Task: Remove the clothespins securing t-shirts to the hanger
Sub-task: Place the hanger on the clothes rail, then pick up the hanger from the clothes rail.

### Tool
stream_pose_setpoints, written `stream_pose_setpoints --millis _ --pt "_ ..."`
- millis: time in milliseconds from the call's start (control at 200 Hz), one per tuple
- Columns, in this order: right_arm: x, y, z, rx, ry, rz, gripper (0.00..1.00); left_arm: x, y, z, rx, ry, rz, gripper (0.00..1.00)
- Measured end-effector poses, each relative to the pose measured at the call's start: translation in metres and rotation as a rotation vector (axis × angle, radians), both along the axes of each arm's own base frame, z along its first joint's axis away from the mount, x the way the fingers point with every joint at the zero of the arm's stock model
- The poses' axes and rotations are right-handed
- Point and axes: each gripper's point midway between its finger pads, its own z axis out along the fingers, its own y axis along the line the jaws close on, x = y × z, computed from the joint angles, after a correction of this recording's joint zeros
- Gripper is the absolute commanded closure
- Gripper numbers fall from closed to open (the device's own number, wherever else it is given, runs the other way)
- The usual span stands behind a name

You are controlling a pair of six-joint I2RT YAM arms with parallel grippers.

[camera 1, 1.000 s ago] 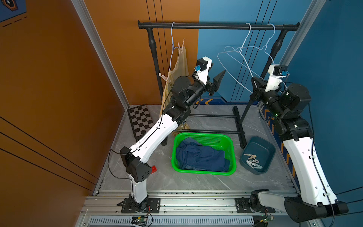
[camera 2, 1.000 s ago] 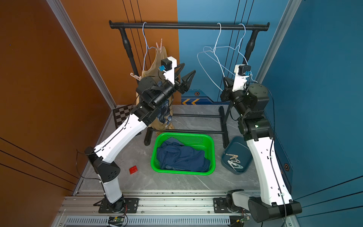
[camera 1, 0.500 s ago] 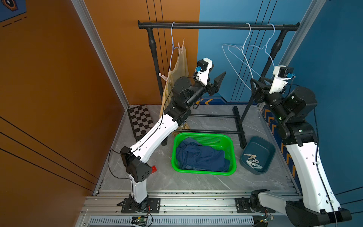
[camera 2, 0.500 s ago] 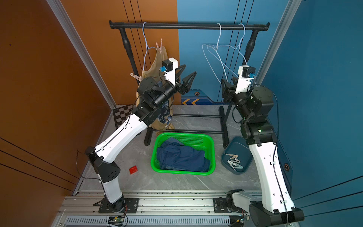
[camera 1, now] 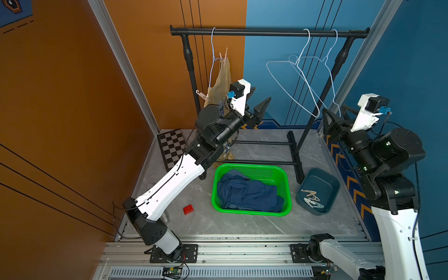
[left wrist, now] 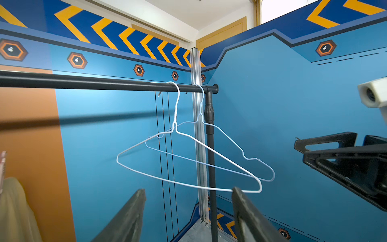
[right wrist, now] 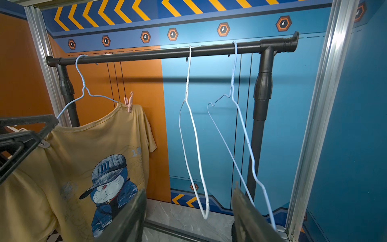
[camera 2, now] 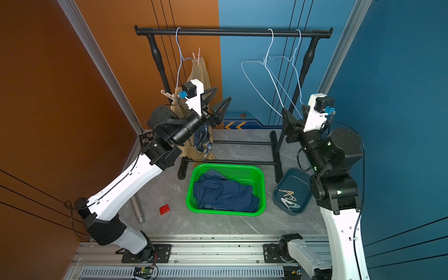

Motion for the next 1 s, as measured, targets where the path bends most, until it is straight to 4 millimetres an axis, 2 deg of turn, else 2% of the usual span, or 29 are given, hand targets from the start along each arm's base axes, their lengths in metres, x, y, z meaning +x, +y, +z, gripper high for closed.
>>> stream_pose_setpoints --millis 130,330,566,746,766,896,1001 --pt "-0.016 -0.002 -0.002 0.000 0.003 0.001 0.34 -0.020 0.027 -0.007 0.004 0.010 0.046 0.28" --pt "-0.033 -0.001 -0.005 0.008 0.015 0.019 0.33 -0.047 0.078 -0.023 0.019 0.030 0.162 0.23" --pt "-0.038 0.009 -0.011 0.035 0.047 0.068 0.33 -0.067 0.137 -0.041 0.046 0.065 0.320 0.15" --pt "-0.033 0.029 -0.017 0.032 0.073 0.137 0.32 -0.057 0.167 -0.062 0.078 0.116 0.438 0.15" --pt "-0.032 0.032 -0.018 0.030 0.078 0.143 0.32 -0.054 0.170 -0.064 0.081 0.122 0.449 0.10" --pt "-0.023 0.054 -0.024 0.004 0.104 0.193 0.31 -0.033 0.179 -0.081 0.098 0.171 0.495 0.10" --pt "-0.018 0.074 -0.023 -0.027 0.111 0.230 0.31 -0.016 0.179 -0.093 0.106 0.210 0.491 0.10"
